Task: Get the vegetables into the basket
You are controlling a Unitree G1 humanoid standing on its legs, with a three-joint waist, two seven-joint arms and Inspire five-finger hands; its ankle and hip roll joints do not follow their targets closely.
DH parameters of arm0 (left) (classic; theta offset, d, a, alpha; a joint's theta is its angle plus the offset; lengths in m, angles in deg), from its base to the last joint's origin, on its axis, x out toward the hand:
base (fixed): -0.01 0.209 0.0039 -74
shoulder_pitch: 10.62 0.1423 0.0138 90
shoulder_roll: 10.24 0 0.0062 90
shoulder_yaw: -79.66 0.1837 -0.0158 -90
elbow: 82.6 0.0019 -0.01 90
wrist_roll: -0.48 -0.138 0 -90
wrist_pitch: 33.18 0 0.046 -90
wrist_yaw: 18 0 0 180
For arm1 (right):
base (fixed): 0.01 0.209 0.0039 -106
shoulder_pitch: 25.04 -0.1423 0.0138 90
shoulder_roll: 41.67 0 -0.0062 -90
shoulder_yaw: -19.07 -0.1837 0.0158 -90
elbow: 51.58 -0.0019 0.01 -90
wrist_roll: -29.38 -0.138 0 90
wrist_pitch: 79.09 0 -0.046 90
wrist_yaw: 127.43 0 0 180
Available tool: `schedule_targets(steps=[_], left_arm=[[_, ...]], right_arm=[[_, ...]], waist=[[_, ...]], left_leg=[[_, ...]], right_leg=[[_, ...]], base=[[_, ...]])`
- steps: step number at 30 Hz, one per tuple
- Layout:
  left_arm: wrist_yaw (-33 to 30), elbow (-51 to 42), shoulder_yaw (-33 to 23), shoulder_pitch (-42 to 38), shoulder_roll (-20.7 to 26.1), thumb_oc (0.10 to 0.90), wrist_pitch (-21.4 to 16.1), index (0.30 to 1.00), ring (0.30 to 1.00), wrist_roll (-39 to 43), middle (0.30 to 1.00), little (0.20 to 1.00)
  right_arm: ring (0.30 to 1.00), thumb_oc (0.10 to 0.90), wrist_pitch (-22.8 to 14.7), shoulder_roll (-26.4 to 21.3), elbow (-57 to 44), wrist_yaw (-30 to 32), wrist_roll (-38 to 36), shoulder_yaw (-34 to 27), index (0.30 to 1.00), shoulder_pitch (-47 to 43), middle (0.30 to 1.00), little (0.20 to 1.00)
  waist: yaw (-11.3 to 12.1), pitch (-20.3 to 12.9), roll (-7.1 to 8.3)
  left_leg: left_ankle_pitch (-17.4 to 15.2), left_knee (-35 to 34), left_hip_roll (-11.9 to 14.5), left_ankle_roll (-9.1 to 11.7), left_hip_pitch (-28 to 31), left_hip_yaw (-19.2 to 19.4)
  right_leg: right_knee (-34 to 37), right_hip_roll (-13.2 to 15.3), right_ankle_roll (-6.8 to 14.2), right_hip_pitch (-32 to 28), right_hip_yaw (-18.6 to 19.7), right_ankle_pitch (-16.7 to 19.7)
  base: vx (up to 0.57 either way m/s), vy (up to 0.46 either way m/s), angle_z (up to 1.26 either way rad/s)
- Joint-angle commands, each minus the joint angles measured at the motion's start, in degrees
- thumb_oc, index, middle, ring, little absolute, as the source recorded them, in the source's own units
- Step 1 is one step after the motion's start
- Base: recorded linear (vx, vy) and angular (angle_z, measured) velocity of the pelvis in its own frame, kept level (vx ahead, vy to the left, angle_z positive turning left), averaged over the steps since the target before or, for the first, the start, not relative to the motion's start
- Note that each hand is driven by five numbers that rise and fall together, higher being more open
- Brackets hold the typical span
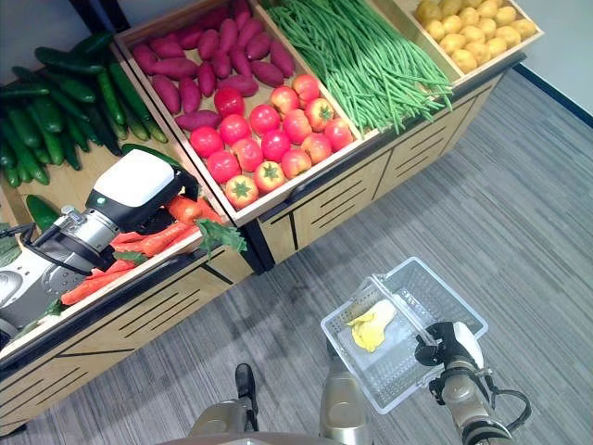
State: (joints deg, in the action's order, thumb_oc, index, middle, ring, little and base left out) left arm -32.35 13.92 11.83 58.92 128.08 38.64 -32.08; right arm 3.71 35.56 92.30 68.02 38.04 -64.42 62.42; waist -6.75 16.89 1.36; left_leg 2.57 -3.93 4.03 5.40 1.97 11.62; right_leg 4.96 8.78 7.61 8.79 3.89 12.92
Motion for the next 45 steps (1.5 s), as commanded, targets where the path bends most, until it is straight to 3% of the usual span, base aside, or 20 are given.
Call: schedule_targets(steps=[1,4,7,8,12,16,19,20,25,30,33,34,35,37,41,44,45], left_arm=[[-2.19,-2.1,-1.38,-6.61,4.57,0.4,-1.05,0.3,0.3,3.97,0.3,0.3],[-2.38,-1.84,-1.39,-6.93,4.43,0.4,-1.11,0.3,0.3,3.37,0.3,0.3],[-2.34,-1.97,-1.43,-7.06,4.69,0.4,-0.94,0.3,0.3,3.17,0.3,0.3],[-2.61,-1.4,-1.48,-7.32,4.92,0.4,-0.82,0.3,0.3,3.11,0.3,0.3],[-2.74,-0.92,-4.37,-4.83,5.34,0.4,-0.41,0.3,0.3,3.72,0.3,0.3],[-2.45,-2.22,-8.35,-1.16,6.06,0.4,0.0,0.3,0.3,4.02,0.3,0.3],[-2.28,-2.46,-10.2,0.5,5.96,0.4,0.32,0.3,0.3,4.43,0.3,0.3],[-2.05,-2.32,-14.27,4.59,5.02,0.4,0.17,0.3,0.3,4.67,0.3,0.3],[-1.52,-2.67,-13.16,4.18,1.59,0.4,-0.24,0.3,0.3,6.05,0.3,0.3],[-0.8,-3.63,-10.26,1.3,-0.83,0.4,-0.58,0.3,0.3,7.19,0.3,0.3],[-0.74,-1.33,-8.56,-0.84,-4.69,0.4,-0.57,0.3,0.3,9.01,0.3,0.3],[-0.79,-1.21,-8.96,-0.68,-5.37,0.4,-0.56,0.3,0.3,9.65,0.3,0.3],[-1.07,-1.99,-9.91,0.79,-5.68,0.4,-0.35,0.3,0.3,10.36,0.3,0.3],[-2.03,-2.73,-10.93,2.25,-5.5,0.4,-0.31,0.3,0.3,9.72,0.3,0.3],[-4.11,-3.57,-11.97,2.94,-4.71,0.4,-0.39,0.3,0.3,9.23,0.3,0.3],[-3.91,-4.88,-11.8,2.48,-3.93,0.4,-0.74,0.3,0.3,8.85,0.3,0.3],[-3.92,-4.97,-9.99,0.67,-2.31,0.4,-1.0,0.3,0.3,7.95,0.3,0.3]], right_arm=[[0.3,0.4,-2.2,-3.09,-1.64,3.18,-0.28,-4.95,0.3,0.46,0.3,0.3],[0.3,0.4,-1.99,-3.01,-2.73,3.05,0.14,-5.91,0.3,1.43,0.3,0.3],[0.3,0.4,-1.74,-2.78,-3.34,3.19,0.2,-6.15,0.3,1.46,0.3,0.3],[0.3,0.4,-1.79,-2.45,-2.49,3.43,-0.08,-5.89,0.3,0.97,0.3,0.3],[0.3,0.4,-2.08,-1.85,-1.55,3.38,-0.31,-5.42,0.3,0.57,0.3,0.3],[0.3,0.4,-2.03,-1.6,-1.37,3.74,-0.47,-5.78,0.3,0.48,0.3,0.3],[0.3,0.4,-1.73,-1.47,-0.83,3.8,-0.42,-6.03,0.3,0.21,0.3,0.3],[0.3,0.4,-1.31,-1.05,-1.22,3.78,0.09,-6.52,0.3,1.73,0.3,0.3],[0.3,0.4,-0.88,-2.69,-0.7,4.31,0.42,-8.11,0.3,3.13,0.3,0.3],[0.3,0.4,-0.82,-4.34,-1.44,5.15,0.51,-9.26,0.3,4.64,0.3,0.3],[0.3,0.4,-1.24,-5.54,-2.8,5.91,0.53,-9.61,0.3,5.52,0.3,0.3],[0.3,0.4,-1.36,-6.47,-2.71,5.79,0.56,-9.47,0.3,5.01,0.3,0.3],[0.3,0.4,-1.18,-7.54,-2.88,5.86,0.72,-9.43,0.3,4.22,0.3,0.3],[0.3,0.4,-1.33,-8.19,-0.46,6.35,0.06,-8.97,0.3,2.68,0.3,0.3],[0.3,0.4,-1.66,-8.89,0.32,6.79,-0.38,-7.95,0.3,0.77,0.3,0.3],[0.3,0.4,-1.61,-8.75,-0.4,6.33,-0.27,-7.9,0.3,1.25,0.3,0.3],[0.3,0.4,-1.15,-7.39,-0.31,6.06,-0.74,-7.7,0.3,0.64,0.3,0.3]], waist=[[-0.76,-3.73,2.31],[-1.57,-3.94,2.48],[-1.59,-3.81,2.51],[-1.28,-3.4,2.22],[0.42,-3.34,1.16],[2.2,-4.38,0.21],[3.07,-4.9,0.32],[3.02,-6.05,0.9],[1.29,-5.41,-0.04],[-0.16,-5.17,-1.19],[-0.73,-4.28,-2.14],[-0.04,-3.2,-1.84],[1.41,-2.63,-1.9],[2.99,-2.56,-1.6],[3.75,-3.05,-1.32],[2.64,-3.62,-1.45],[2.01,-4.46,-0.09]], left_leg=[[-6.1,6.38,0.17,-0.71,-1.52,-0.16],[-5.89,5.06,-0.88,-1.08,-0.99,1.67],[-6.18,5.33,-1.13,-1.73,-1.02,3.4],[-6.78,6.18,-0.71,-2.53,-1.13,5.13],[-6.14,6.57,0.05,-3.92,-1.66,8.55],[-6.15,5.01,0.29,-3.97,-1.06,10.58],[-5.89,5.09,0.21,-3.68,-1.22,11.95],[-4.47,5.43,1.44,-2.02,-1.06,14.72],[-1.82,4.64,3.33,0.33,-0.71,15.0],[-0.83,5.0,4.78,1.7,0.18,14.71],[0.98,8.12,6.79,3.73,-1.41,13.03],[0.14,12.94,6.55,3.24,-3.71,7.84],[0.41,12.39,4.77,3.38,-4.12,0.98],[-0.62,8.91,3.48,2.84,-5.88,-8.27],[1.13,5.17,3.24,2.57,-8.63,-18.14],[-0.03,5.07,2.31,1.58,-7.61,-15.09],[-2.69,4.85,-0.39,-1.0,-5.41,-10.68]], right_leg=[[-4.68,7.34,7.39,-1.45,-0.44,-3.12],[-4.29,7.75,7.39,0.28,0.47,1.97],[-4.35,8.31,7.39,1.46,-0.95,2.54],[-7.43,8.45,7.39,1.72,-4.29,-0.71],[-16.14,8.31,6.07,0.44,-11.38,-7.61],[-22.35,9.04,5.76,-2.54,-15.01,-11.56],[-21.02,9.44,6.05,-4.76,-16.89,-11.13],[-11.9,6.32,5.62,-8.22,-18.45,-13.43],[-6.85,3.52,4.36,-9.94,-18.34,-14.16],[-6.75,2.17,3.13,-11.01,-18.04,-15.51],[-7.26,0.65,0.97,-11.12,-16.94,-17.05],[-6.56,0.08,-0.2,-11.1,-16.0,-16.39],[-6.53,-0.15,-0.15,-10.75,-14.1,-16.24],[-6.93,-0.05,0.24,-9.14,-10.71,-15.63],[-7.13,-0.41,1.42,-6.9,-5.77,-14.16],[-7.49,1.06,2.37,-6.89,-4.24,-13.65],[-9.19,4.03,4.85,-5.06,-0.33,-11.94]], base=[[-0.03,0.114,-0.18],[-0.04,0.136,-0.24],[-0.07,0.115,-0.39],[-0.11,0.12,-0.61],[-0.12,0.114,-0.99],[-0.02,0.02,-0.61],[-0.02,-0.123,-0.61],[0.03,-0.252,-0.82],[0.01,-0.228,-0.49],[0.02,-0.151,-0.18],[-0.06,-0.251,0.01],[-0.05,-0.147,0.03],[-0.04,-0.014,-0.03],[0.03,0.061,-0.82],[0.04,0.096,-0.84],[0.11,0.402,-0.73],[0.13,0.544,-1.3]])
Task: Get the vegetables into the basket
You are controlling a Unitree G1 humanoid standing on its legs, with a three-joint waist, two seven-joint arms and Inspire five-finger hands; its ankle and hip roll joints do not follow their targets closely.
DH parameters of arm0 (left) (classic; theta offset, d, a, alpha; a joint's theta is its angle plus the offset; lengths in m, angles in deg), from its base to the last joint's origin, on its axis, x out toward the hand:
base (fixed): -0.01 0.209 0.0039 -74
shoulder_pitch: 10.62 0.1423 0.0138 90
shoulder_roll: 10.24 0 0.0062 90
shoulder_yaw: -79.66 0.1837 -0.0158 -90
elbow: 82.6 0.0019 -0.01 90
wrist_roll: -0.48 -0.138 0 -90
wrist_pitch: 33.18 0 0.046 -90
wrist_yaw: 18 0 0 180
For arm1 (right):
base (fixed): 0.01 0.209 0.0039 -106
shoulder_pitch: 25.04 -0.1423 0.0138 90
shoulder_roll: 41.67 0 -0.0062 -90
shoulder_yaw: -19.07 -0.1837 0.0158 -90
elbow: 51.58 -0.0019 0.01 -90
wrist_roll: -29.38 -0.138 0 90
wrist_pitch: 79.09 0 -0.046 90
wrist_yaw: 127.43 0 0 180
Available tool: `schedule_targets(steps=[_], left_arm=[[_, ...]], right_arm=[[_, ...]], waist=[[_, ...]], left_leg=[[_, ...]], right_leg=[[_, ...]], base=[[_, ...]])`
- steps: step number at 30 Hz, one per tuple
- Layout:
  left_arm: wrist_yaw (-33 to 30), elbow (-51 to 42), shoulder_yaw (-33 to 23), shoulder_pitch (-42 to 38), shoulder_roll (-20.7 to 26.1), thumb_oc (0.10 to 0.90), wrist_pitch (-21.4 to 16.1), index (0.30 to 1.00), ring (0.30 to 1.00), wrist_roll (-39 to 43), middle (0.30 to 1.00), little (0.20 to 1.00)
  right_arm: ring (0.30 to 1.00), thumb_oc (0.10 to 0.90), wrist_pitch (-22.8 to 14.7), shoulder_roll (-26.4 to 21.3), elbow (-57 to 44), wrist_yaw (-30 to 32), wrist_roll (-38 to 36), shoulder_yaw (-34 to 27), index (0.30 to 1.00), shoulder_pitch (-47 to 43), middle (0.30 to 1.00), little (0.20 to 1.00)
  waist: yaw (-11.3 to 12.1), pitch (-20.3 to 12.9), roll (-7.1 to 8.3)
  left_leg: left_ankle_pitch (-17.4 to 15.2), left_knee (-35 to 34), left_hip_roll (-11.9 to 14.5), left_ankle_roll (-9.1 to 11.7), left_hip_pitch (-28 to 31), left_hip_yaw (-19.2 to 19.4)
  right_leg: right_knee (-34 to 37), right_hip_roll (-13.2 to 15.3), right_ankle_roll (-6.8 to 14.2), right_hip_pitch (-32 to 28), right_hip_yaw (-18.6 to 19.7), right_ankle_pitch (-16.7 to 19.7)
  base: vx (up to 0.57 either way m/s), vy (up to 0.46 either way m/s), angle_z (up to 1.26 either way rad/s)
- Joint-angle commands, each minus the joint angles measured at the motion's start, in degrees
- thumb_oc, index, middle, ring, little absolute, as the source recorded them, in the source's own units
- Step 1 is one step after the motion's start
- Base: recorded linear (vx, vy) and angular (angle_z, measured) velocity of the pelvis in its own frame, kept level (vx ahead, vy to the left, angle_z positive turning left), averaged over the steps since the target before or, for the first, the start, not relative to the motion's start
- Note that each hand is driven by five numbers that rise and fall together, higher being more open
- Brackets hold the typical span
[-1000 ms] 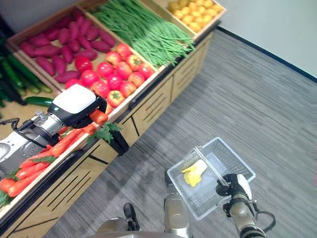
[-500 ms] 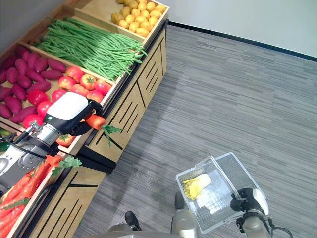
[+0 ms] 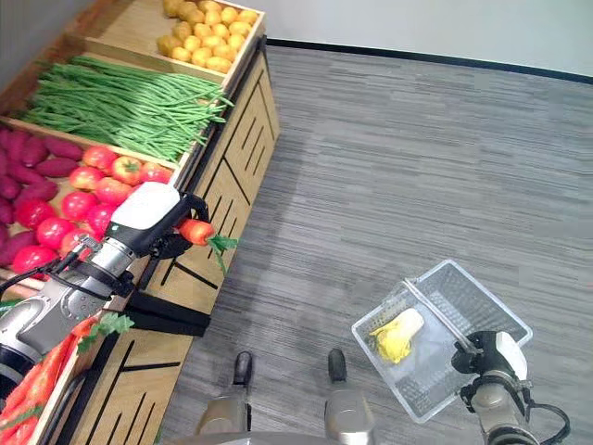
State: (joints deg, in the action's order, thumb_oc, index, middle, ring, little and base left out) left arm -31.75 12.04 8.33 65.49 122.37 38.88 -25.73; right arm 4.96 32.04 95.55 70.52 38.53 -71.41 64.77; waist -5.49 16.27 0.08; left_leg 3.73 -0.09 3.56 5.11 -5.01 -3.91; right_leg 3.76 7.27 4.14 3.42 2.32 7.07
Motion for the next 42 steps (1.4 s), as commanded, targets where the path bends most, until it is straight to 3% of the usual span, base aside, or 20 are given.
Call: schedule_targets(steps=[1,2,3,5,8,13,24,33,42], left_arm=[[-4.55,-3.01,-6.32,-6.08,3.43,0.4,-1.25,0.3,0.3,1.6,0.3,0.3],[-4.57,-2.62,-5.72,-6.94,4.33,0.4,-1.2,0.3,0.3,1.22,0.3,0.3],[-4.81,-2.97,-6.06,-6.92,5.1,0.4,-1.01,0.3,0.3,0.16,0.3,0.3],[-4.77,-3.06,-7.09,-6.39,6.09,0.4,-0.92,0.3,0.3,-0.49,0.3,0.3],[-4.52,-3.6,-8.29,-4.63,6.55,0.4,-0.99,0.3,0.3,-1.06,0.3,0.3],[-3.52,-4.16,-8.67,-3.5,6.3,0.4,-1.0,0.3,0.3,-0.72,0.3,0.3],[-1.19,-3.73,-8.5,-2.78,4.33,0.4,-1.51,0.3,0.3,1.13,0.3,0.3],[1.1,-5.38,-2.71,-6.14,3.2,0.4,-3.64,0.3,0.3,2.91,0.3,0.3],[2.65,-8.09,4.67,-12.09,0.65,0.4,-4.87,0.3,0.3,4.59,0.3,0.3]], right_arm=[[0.3,0.4,-2.39,-3.82,-3.55,3.57,-1.23,-0.75,0.3,-1.7,0.3,0.3],[0.3,0.4,-1.85,-2.68,-2.47,3.34,-1.25,0.02,0.3,-2.77,0.3,0.3],[0.3,0.4,-1.52,-2.05,-3.51,3.25,-0.54,0.67,0.3,-3.5,0.3,0.3],[0.3,0.4,-1.73,-1.45,-2.74,3.49,-0.53,0.86,0.3,-4.06,0.3,0.3],[0.3,0.4,-1.79,-1.42,-3.01,3.62,0.12,1.18,0.3,-4.52,0.3,0.3],[0.3,0.4,-1.55,-2.37,-3.37,3.39,0.76,1.45,0.3,-5.23,0.3,0.3],[0.3,0.4,-1.31,-6.58,-8.82,3.23,2.88,1.81,0.3,-6.15,0.3,0.3],[0.3,0.4,-3.42,-15.26,-17.12,2.46,3.68,6.75,0.3,-14.14,0.3,0.3],[0.3,0.4,-4.01,-16.35,-18.58,1.99,3.36,13.57,0.3,-24.21,0.3,0.3]], waist=[[1.04,-3.85,1.31],[1.06,-3.82,1.81],[1.86,-3.33,2.05],[3.13,-3.32,1.2],[4.04,-4.28,1.18],[4.54,-5.59,2.06],[3.88,-6.79,1.55],[3.37,-8.28,0.16],[3.51,-9.41,-0.21]], left_leg=[[-3.9,1.05,-0.01,-0.79,1.57,5.13],[-4.87,1.25,-1.34,-1.94,2.15,7.57],[-5.19,0.45,-2.09,-2.85,2.73,10.77],[-4.33,-1.48,-1.52,-3.1,3.09,13.53],[-3.82,-3.17,-1.41,-3.11,3.98,15.48],[-3.98,-3.67,-1.54,-2.42,5.35,17.31],[-1.68,-4.72,2.0,0.32,7.08,17.35],[-1.29,-4.91,4.05,1.71,9.07,17.77],[-1.75,-4.91,4.27,1.86,10.07,18.25]], right_leg=[[-8.05,5.62,8.41,0.47,1.54,-6.09],[-8.61,7.12,9.68,2.37,2.84,-3.71],[-9.59,8.5,10.31,4.81,0.66,-0.73],[-11.59,9.58,9.22,3.83,-8.74,-1.94],[-11.11,9.88,9.22,2.18,-11.64,-1.92],[-7.33,9.91,10.41,0.73,-11.84,-0.2],[-0.77,5.72,8.65,-2.68,-12.45,-2.24],[1.24,3.34,7.7,-5.24,-12.05,-3.37],[1.24,3.28,7.62,-5.79,-11.47,-3.44]], base=[[0.11,0.701,-1.28],[-0.07,0.455,-1.09],[-0.12,0.52,-0.61],[-0.13,0.227,-1.47],[-0.05,0.032,-0.76],[0.01,-0.051,-0.32],[0.01,-0.138,-0.12],[0.02,-0.074,-0.02],[0.01,-0.011,-0.06]])
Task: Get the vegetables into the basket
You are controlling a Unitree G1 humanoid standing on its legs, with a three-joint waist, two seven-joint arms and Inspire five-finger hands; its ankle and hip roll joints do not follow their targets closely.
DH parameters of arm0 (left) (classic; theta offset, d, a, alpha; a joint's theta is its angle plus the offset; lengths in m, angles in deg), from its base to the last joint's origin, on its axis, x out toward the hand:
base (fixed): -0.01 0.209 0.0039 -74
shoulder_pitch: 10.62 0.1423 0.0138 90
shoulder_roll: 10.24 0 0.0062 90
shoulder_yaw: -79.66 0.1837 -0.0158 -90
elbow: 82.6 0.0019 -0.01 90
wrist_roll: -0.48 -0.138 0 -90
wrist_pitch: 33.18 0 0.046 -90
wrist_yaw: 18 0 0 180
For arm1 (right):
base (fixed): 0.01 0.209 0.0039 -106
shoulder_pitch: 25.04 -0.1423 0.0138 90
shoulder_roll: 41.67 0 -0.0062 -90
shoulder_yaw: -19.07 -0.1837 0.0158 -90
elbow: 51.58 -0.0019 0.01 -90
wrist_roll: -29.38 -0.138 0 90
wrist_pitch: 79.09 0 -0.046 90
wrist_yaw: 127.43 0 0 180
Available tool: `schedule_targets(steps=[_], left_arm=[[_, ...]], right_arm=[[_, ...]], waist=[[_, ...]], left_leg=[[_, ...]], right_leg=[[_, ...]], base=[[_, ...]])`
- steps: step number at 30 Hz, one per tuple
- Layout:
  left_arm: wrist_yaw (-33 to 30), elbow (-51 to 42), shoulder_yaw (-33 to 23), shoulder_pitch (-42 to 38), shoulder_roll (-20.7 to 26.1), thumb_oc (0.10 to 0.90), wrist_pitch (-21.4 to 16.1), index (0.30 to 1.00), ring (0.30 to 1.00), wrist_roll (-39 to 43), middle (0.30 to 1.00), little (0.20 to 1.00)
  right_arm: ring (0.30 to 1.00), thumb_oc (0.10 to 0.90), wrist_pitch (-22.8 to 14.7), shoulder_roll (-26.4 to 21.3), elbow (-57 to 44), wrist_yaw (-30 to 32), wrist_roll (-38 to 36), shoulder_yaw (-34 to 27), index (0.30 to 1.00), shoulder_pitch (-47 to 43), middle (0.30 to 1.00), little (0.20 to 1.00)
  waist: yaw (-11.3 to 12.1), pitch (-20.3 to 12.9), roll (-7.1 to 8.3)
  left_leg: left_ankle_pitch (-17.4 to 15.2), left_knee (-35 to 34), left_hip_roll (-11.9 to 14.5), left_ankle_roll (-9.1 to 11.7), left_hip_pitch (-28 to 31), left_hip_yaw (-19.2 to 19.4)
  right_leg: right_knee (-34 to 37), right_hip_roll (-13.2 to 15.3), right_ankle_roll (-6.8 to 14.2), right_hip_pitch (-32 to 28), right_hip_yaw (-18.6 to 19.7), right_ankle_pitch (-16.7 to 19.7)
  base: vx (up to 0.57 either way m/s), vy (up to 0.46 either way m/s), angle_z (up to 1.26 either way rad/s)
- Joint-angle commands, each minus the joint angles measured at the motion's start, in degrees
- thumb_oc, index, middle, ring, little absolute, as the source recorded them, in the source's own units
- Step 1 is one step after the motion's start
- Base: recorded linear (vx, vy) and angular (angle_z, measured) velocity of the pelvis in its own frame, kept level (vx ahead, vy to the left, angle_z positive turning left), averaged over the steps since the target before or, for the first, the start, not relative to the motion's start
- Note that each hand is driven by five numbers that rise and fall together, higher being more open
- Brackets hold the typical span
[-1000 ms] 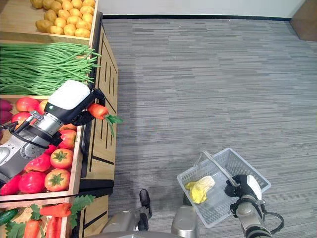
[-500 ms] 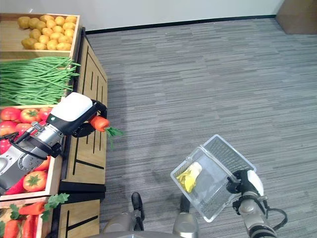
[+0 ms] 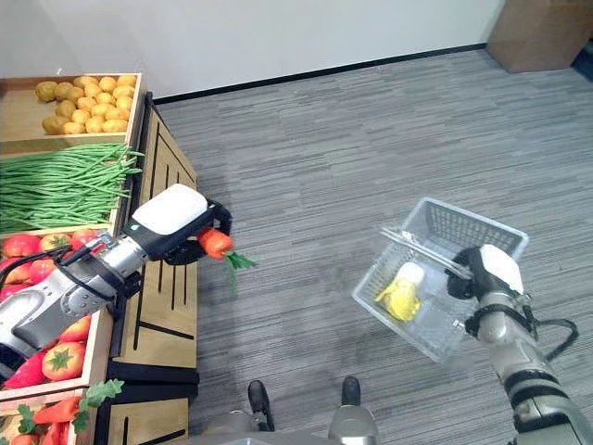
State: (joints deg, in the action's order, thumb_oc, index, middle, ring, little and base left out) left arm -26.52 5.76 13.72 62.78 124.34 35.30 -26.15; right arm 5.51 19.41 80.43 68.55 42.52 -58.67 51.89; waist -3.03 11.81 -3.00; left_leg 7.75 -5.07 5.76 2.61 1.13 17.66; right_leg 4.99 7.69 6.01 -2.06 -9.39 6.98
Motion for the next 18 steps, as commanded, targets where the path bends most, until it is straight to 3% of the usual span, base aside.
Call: schedule_targets(steps=[1,9,18], left_arm=[[-2.51,-1.94,0.08,-10.09,-1.74,0.4,-1.38,0.3,0.3,5.17,0.3,0.3],[-1.3,-0.72,11.49,-20.88,-8.59,0.4,-1.4,0.3,0.3,6.78,0.3,0.3],[0.2,-0.04,18.43,-26.61,-13.98,0.4,-1.27,0.3,0.3,7.15,0.3,0.3]], right_arm=[[0.3,0.4,-4.52,-3.5,-3.21,4.03,-0.62,1.36,0.3,-12.17,0.3,0.3],[0.3,0.4,-3.9,2.77,-0.52,5.77,-3.29,7.89,0.3,-23.78,0.3,0.3],[0.3,0.4,-4.94,10.43,-2.88,7.03,-9.98,9.63,0.3,-30.13,0.3,0.3]], waist=[[1.08,-5.02,2.84],[1.3,-5.21,2.17],[0.99,-5.27,1.57]], left_leg=[[-5.81,0.07,2.05,4.35,3.96,-3.37],[-6.07,0.07,1.83,4.25,4.0,-3.79],[-6.28,0.07,1.83,4.18,4.08,-3.61]], right_leg=[[0.01,2.89,5.72,-0.39,0.18,-3.39],[0.01,3.07,5.7,-0.65,0.19,-3.34],[0.01,3.13,5.64,-0.54,0.62,-3.34]], base=[[0.0,0.0,0.0],[0.0,-0.001,0.01],[0.0,0.001,-0.01]])
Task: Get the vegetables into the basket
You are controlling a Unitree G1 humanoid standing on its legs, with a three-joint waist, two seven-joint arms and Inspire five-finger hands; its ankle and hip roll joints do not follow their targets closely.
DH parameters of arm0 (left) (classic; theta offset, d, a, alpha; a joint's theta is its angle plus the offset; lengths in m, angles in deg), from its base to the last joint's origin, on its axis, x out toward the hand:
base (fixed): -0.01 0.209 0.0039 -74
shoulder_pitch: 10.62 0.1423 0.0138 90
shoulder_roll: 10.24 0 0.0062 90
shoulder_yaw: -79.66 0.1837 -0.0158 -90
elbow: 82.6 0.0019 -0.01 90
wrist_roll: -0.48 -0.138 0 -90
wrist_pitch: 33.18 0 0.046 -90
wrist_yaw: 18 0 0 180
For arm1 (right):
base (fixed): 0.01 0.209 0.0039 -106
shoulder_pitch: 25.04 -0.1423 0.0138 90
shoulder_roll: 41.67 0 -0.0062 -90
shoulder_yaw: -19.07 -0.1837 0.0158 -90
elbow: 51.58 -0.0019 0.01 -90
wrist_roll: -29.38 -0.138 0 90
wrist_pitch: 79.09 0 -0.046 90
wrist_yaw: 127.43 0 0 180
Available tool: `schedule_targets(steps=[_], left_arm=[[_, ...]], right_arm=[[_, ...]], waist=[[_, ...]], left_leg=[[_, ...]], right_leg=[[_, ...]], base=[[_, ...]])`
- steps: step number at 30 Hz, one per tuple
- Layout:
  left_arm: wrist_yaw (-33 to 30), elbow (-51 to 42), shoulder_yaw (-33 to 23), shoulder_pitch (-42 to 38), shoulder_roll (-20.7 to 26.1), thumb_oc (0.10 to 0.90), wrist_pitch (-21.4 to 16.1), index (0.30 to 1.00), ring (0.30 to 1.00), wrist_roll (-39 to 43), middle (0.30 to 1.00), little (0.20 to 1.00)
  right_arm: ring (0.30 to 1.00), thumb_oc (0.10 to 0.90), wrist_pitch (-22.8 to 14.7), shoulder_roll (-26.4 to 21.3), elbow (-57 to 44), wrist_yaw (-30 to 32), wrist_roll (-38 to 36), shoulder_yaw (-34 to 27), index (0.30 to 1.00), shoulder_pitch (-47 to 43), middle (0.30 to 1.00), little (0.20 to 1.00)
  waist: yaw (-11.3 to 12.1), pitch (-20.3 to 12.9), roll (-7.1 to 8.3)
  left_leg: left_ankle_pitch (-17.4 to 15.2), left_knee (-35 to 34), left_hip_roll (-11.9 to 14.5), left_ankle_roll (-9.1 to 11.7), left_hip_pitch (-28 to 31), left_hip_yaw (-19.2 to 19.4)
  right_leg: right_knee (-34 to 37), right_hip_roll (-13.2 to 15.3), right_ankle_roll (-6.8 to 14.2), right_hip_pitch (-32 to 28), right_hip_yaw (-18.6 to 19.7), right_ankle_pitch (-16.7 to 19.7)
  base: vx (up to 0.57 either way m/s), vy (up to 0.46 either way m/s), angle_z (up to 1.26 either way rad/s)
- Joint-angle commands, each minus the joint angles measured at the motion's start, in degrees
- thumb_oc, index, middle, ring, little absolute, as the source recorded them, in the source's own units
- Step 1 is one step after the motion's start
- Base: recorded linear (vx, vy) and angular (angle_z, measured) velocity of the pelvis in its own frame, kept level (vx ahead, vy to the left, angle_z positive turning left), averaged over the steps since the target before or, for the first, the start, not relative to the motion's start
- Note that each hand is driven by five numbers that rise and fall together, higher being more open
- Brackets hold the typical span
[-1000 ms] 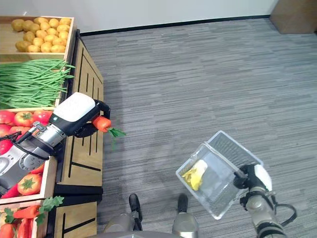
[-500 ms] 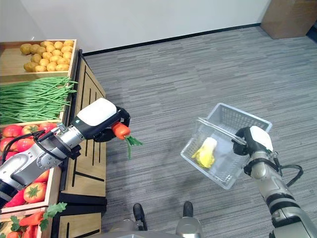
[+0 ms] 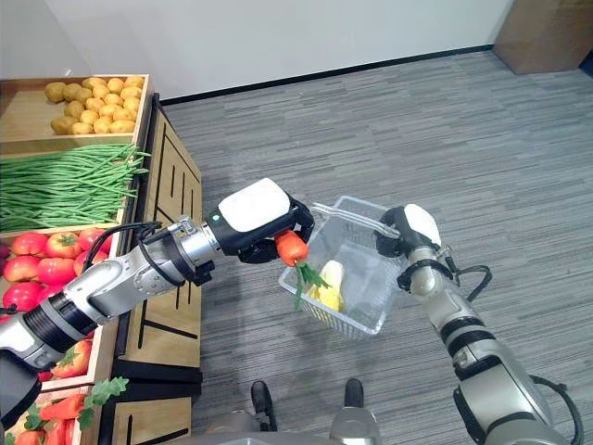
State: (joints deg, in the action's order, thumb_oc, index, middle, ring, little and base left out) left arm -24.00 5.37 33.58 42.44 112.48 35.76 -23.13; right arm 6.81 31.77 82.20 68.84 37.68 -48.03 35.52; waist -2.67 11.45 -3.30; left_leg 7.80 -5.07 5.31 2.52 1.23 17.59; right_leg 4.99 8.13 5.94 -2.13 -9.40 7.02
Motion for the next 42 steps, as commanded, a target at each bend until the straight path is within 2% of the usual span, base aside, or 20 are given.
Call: schedule_targets(steps=[1,8,12,13,15,23,25,26,27,28,35,39,42], left_arm=[[-2.15,0.58,-1.1,-6.36,-2.8,0.4,-1.62,0.3,0.3,4.15,0.3,0.3],[-1.61,4.41,1.7,-7.17,-6.81,0.4,-1.04,0.3,0.3,2.82,0.3,0.3],[-1.62,9.22,3.98,-7.63,-8.25,0.4,-0.49,0.3,0.3,-1.38,0.3,0.3],[-2.16,12.86,4.44,-7.25,-8.93,0.4,0.43,0.3,0.3,-4.66,0.3,0.3],[-2.89,18.61,2.78,-5.19,-10.44,0.4,2.02,0.3,0.3,-6.83,0.3,0.3],[-4.38,27.8,0.06,-1.61,-12.52,0.4,4.88,0.3,0.3,-11.56,0.3,0.3],[-5.49,31.14,-1.34,-0.66,-13.26,0.412,6.68,0.316,0.316,-13.99,0.316,0.316],[-5.58,31.23,-1.33,-0.64,-13.35,0.447,6.66,0.366,0.366,-14.07,0.366,0.366],[-5.86,32.82,-1.6,-0.41,-13.9,0.604,7.39,0.585,0.585,-15.04,0.585,0.585],[-6.03,35.13,-2.39,-0.03,-14.95,0.9,8.68,1.0,1.0,-15.95,1.0,1.0],[-6.39,37.28,-3.34,0.47,-16.72,0.9,10.66,1.0,1.0,-19.24,1.0,1.0],[-5.47,32.66,-3.13,1.9,-17.1,0.9,9.35,1.0,1.0,-19.0,1.0,1.0],[-4.03,25.93,-2.4,2.95,-17.02,0.9,7.1,1.0,1.0,-17.71,1.0,1.0]], right_arm=[[0.3,0.4,-6.32,-1.11,-5.17,6.71,-5.96,-0.95,0.3,-14.09,0.3,0.3],[0.3,0.4,-7.43,0.68,-11.27,4.81,-8.17,1.24,0.3,-14.74,0.3,0.3],[0.3,0.4,-8.37,1.92,-16.21,2.67,-9.63,2.99,0.3,-14.15,0.3,0.3],[0.3,0.4,-9.09,3.1,-20.08,1.41,-10.57,3.99,0.3,-13.07,0.3,0.3],[0.3,0.4,-9.87,4.38,-25.47,-1.25,-11.98,5.68,0.3,-10.79,0.3,0.3],[0.3,0.4,-11.37,5.48,-32.11,-5.6,-13.31,8.39,0.3,-7.3,0.3,0.3],[0.3,0.4,-11.63,5.58,-33.75,-6.79,-14.09,8.75,0.3,-5.97,0.3,0.3],[0.3,0.4,-11.61,5.54,-33.8,-6.82,-14.11,8.75,0.3,-5.93,0.3,0.3],[0.3,0.4,-11.6,5.33,-34.47,-7.15,-14.23,8.84,0.3,-5.59,0.3,0.3],[0.3,0.4,-11.49,5.04,-35.08,-7.56,-14.03,8.9,0.3,-5.06,0.3,0.3],[0.3,0.4,-10.43,4.33,-34.03,-7.2,-12.64,7.98,0.3,-3.67,0.3,0.3],[0.3,0.4,-9.21,3.97,-30.32,-5.88,-10.2,6.18,0.3,-2.32,0.3,0.3],[0.3,0.4,-8.13,3.66,-26.37,-4.4,-8.08,3.66,0.3,-0.65,0.3,0.3]], waist=[[0.55,-4.94,1.87],[-0.14,-5.52,2.18],[-0.55,-5.75,2.39],[-0.75,-5.61,2.45],[-1.17,-5.49,2.49],[-1.57,-5.54,2.54],[-1.68,-5.39,2.54],[-1.68,-5.41,2.51],[-1.73,-5.38,2.5],[-1.81,-5.28,2.54],[-1.88,-5.33,2.37],[-1.75,-5.4,2.41],[-1.49,-5.47,2.38]], left_leg=[[-6.36,0.07,2.25,4.23,4.04,-3.53],[-6.72,0.07,2.19,4.15,4.83,-3.27],[-6.81,0.07,2.35,4.19,5.09,-3.02],[-6.84,0.07,2.49,4.23,5.19,-2.73],[-6.91,0.07,2.49,4.25,5.28,-2.33],[-6.87,0.07,2.92,4.42,5.72,-1.91],[-6.78,0.07,3.07,4.49,5.72,-1.73],[-6.78,0.07,3.08,4.49,5.72,-1.73],[-6.76,0.07,3.11,4.53,5.73,-1.72],[-6.71,0.07,3.21,4.58,5.69,-1.69],[-6.59,0.07,3.39,4.72,5.7,-1.7],[-6.7,0.07,3.39,4.65,5.7,-2.01],[-6.78,0.07,3.28,4.51,5.79,-2.5]], right_leg=[[0.01,2.65,5.69,-0.51,0.69,-3.42],[0.01,2.47,5.54,-1.09,0.78,-3.69],[0.01,2.38,5.48,-1.0,1.09,-3.73],[0.01,2.36,5.52,-0.92,1.34,-3.71],[0.01,2.24,5.45,-0.72,1.83,-3.65],[0.01,1.91,5.19,-0.85,2.11,-3.89],[0.01,1.76,5.06,-0.79,2.18,-3.98],[0.01,1.75,5.06,-0.8,2.18,-3.98],[0.01,1.7,5.04,-0.79,2.19,-3.97],[0.01,1.61,4.95,-0.79,2.27,-4.03],[0.01,1.34,4.77,-0.9,2.21,-4.18],[0.01,1.3,4.67,-1.24,1.89,-4.4],[0.01,1.38,4.62,-1.61,1.57,-4.59]], base=[[0.0,0.0,0.0],[0.0,-0.001,0.0],[0.01,-0.007,-0.1],[0.01,-0.008,-0.1],[0.01,0.008,-0.15],[0.0,0.0,-0.03],[-0.01,-0.005,-0.02],[-0.01,-0.012,-0.06],[0.0,-0.017,-0.07],[-0.01,-0.023,-0.07],[0.0,-0.013,-0.05],[0.0,0.0,0.0],[0.01,-0.001,0.01]])
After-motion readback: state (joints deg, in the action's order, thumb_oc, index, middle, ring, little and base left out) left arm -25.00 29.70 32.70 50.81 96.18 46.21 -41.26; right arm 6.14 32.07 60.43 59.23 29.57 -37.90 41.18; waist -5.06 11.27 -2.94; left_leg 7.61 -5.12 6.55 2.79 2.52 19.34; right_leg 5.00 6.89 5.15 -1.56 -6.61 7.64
